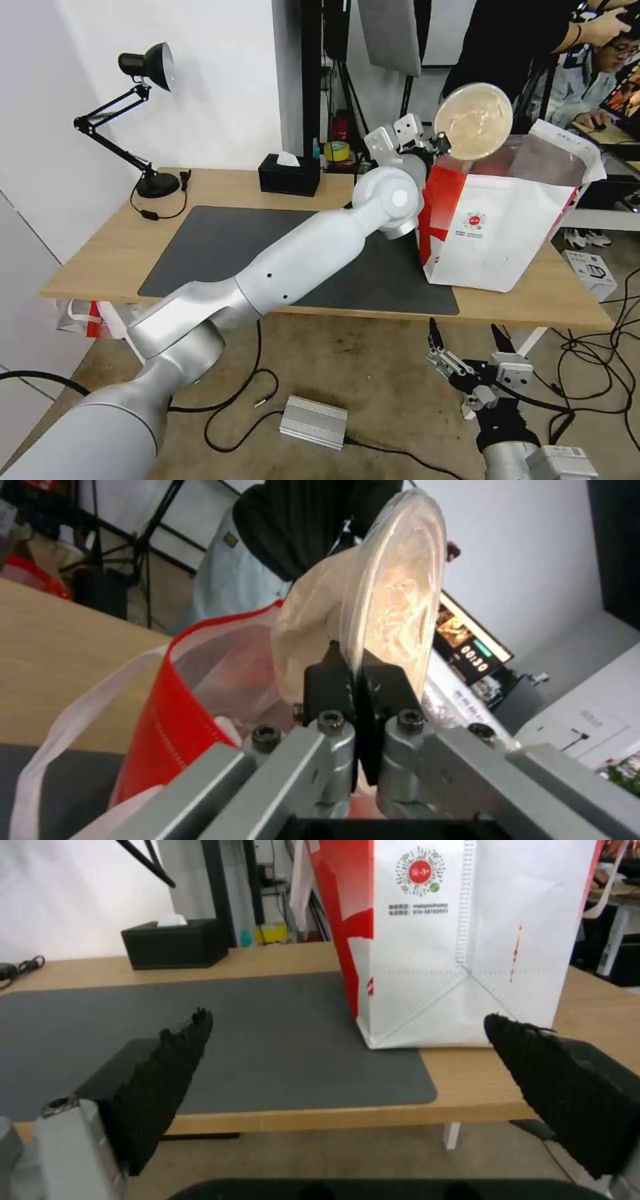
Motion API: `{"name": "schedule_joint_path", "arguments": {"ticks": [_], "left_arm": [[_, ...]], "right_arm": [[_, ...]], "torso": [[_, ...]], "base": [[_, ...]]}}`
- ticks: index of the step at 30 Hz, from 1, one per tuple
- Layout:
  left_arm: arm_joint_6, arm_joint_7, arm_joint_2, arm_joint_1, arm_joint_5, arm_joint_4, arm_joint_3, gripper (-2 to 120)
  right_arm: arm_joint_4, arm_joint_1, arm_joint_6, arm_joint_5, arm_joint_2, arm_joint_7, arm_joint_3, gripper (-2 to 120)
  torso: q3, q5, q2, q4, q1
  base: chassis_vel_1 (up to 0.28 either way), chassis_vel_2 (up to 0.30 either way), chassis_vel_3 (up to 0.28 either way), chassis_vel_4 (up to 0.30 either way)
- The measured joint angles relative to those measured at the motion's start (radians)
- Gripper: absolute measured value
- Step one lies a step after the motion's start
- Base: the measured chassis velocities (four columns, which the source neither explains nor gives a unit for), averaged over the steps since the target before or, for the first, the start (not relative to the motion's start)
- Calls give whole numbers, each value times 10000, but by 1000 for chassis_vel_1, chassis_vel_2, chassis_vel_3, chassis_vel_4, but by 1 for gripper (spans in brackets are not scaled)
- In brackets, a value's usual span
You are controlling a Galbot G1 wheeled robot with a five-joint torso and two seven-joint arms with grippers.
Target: Pick up the trash from the table and place it into the takeout bag.
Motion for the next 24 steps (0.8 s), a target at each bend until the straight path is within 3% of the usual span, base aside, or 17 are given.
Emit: {"name": "schedule_joint_path", "arguments": {"ticks": [10,24], "left_arm": [[116,143,-151,81,276,581,226,0],[124,157,-49,204,357,622,475,0]], "right_arm": [[0,0,0,0,0,1,0,100],[0,1,0,0,0,0,0,100]], "torso": [[0,0,0,0,0],[0,-1,2,-1,0]], "base": [[0,0,0,0],[0,0,0,0]]}}
